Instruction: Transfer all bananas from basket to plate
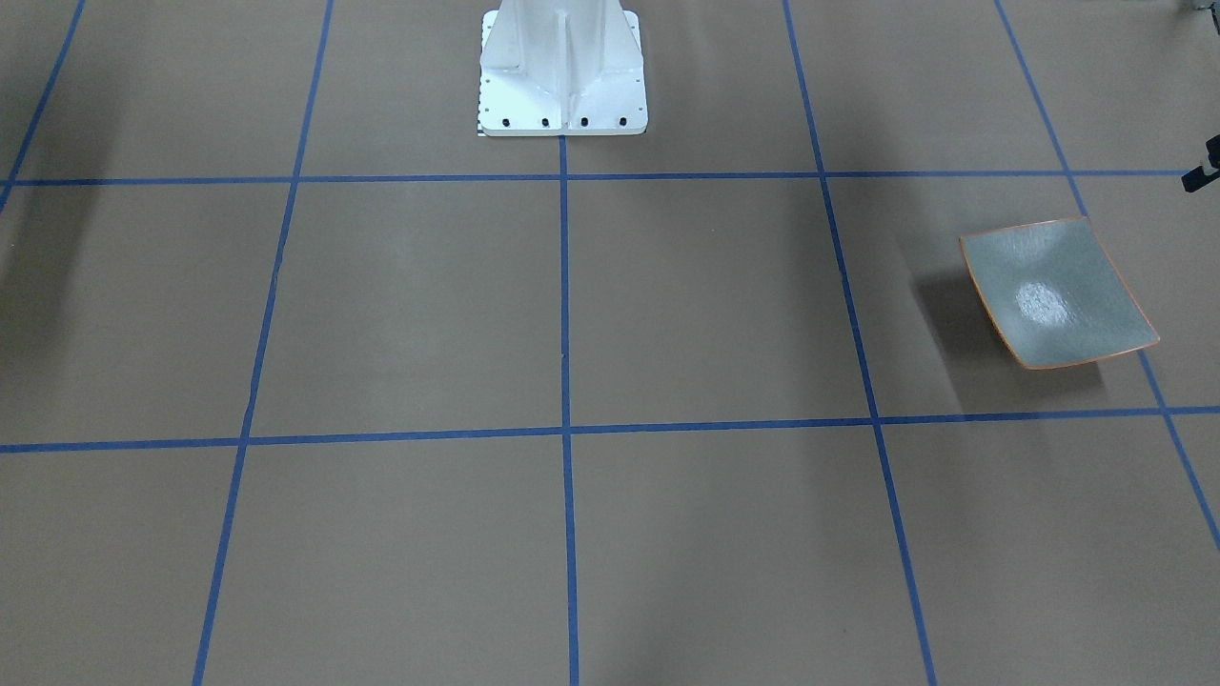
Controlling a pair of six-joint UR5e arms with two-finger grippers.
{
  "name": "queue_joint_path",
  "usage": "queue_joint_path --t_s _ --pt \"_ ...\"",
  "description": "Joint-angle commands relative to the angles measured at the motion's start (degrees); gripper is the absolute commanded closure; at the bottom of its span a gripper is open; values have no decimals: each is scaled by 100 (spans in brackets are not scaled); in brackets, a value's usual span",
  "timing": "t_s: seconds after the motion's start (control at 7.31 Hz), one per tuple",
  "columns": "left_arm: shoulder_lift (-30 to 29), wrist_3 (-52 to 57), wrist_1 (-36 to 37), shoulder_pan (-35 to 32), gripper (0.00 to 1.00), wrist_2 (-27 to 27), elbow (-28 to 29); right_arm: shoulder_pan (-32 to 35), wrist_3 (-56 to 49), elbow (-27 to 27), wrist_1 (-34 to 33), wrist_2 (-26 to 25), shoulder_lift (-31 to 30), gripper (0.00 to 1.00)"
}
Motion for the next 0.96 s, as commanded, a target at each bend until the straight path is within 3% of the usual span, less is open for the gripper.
queue_joint_path --t_s 0.0,0.27,0.82 --pt "13 -19 0 0 0 -46 117 -3 -185 -183 725 -27 -188 3" --pt "13 -10 0 0 0 -37 188 -3 -2869 -515 700 -142 -118 2" --pt "13 -10 -9 0 0 -55 258 -3 -4973 -1378 656 -459 172 2"
